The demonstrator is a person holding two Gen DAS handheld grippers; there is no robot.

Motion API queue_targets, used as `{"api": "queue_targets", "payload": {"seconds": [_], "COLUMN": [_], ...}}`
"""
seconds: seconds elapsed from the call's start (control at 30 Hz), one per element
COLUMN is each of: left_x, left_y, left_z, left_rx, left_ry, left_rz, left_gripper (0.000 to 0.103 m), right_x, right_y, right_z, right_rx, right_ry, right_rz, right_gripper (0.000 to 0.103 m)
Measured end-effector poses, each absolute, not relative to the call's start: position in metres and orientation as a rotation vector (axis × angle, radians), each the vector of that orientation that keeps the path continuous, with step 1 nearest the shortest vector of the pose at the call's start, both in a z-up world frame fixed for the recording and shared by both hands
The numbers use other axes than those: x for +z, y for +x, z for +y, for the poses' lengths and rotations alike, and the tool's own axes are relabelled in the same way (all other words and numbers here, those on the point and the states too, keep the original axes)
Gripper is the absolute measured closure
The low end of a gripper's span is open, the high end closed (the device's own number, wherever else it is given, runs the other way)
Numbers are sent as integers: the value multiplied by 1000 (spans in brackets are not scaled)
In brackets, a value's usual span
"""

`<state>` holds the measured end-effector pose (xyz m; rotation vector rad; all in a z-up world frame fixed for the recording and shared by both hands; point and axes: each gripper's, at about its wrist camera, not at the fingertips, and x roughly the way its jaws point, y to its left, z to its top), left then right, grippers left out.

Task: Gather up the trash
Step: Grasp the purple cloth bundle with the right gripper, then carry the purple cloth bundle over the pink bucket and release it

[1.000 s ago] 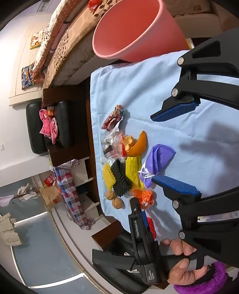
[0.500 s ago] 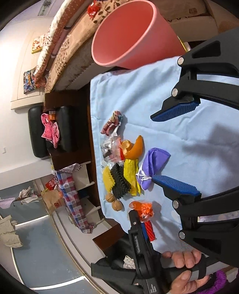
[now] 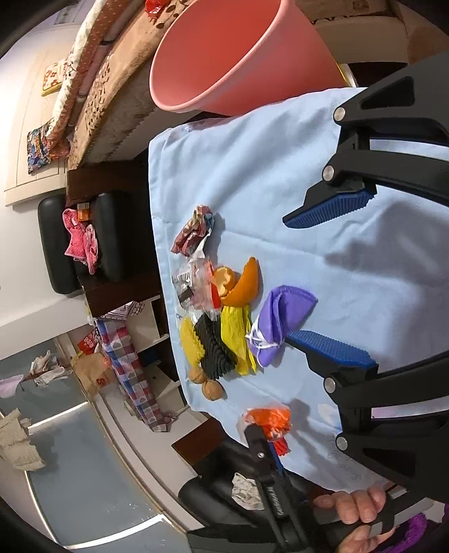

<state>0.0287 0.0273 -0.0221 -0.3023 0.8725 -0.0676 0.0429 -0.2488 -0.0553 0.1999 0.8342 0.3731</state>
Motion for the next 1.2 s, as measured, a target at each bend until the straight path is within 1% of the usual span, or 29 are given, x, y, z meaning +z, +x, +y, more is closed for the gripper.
{"api": "queue_targets", "payload": {"seconds": [0.13,0.23,0.4,0.6,0.63,0.7,0.87,0.97,1.2], "left_x": [-25,-27,-27,-29,-29,-30,-30,-30,-22], "left_y": [28,29,29,28,28,27,25,25,24], "left_z": [29,32,35,37,37,36,32,29,10], "left_rx": [-72,-71,-64,-56,-54,-51,-51,-57,-104], "left_ry": [-302,-310,-317,-309,-310,-313,-308,-308,-288], "left_rz": [879,885,881,890,892,895,894,893,878], "left_gripper": [57,57,57,57,57,57,57,57,57], "right_x": [-57,-58,-66,-88,-90,-90,-86,-80,-57], "right_y": [53,59,77,95,97,98,94,84,59], "right_z": [-237,-214,-185,-174,-174,-173,-176,-183,-211], "right_rx": [429,483,482,492,489,500,508,509,486], "right_ry": [214,153,3,-28,-21,-13,10,29,86], "right_rz": [857,864,872,934,936,934,936,920,873], "right_gripper": [38,35,34,34,36,47,53,55,55]}}
